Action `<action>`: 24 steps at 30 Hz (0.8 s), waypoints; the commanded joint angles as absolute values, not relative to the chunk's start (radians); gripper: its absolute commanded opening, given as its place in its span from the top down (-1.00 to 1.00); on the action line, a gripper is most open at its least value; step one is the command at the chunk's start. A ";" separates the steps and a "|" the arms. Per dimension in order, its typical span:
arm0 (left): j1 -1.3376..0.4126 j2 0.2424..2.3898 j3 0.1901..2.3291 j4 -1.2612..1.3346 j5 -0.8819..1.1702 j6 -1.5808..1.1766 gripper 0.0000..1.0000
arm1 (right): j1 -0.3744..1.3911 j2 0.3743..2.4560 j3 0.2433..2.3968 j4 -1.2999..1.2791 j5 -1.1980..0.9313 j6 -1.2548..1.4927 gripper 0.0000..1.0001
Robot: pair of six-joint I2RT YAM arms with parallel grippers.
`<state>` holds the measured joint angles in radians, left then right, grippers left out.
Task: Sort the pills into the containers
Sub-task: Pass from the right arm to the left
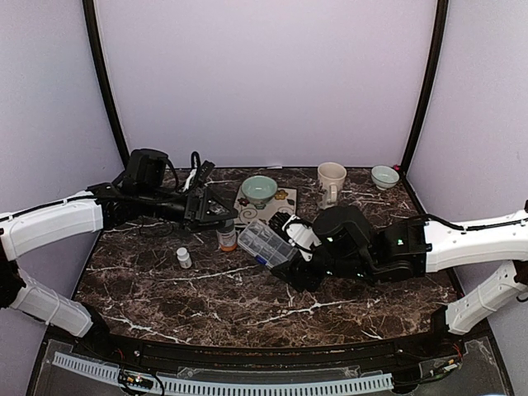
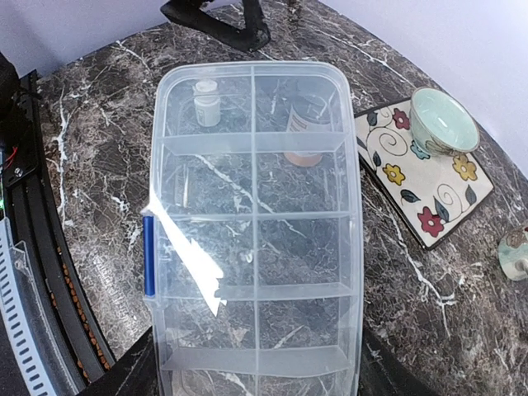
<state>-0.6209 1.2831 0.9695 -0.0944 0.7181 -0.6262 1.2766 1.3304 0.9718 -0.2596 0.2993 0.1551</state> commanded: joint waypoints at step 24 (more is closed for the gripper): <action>-0.623 1.364 1.030 -0.146 0.984 -0.599 0.01 | 1.282 1.457 1.140 -0.212 0.232 -0.031 0.31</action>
<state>-0.6209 1.3788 1.0279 -0.1371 0.9356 -0.6144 1.2766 1.4429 1.0958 -0.2329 0.2279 0.0010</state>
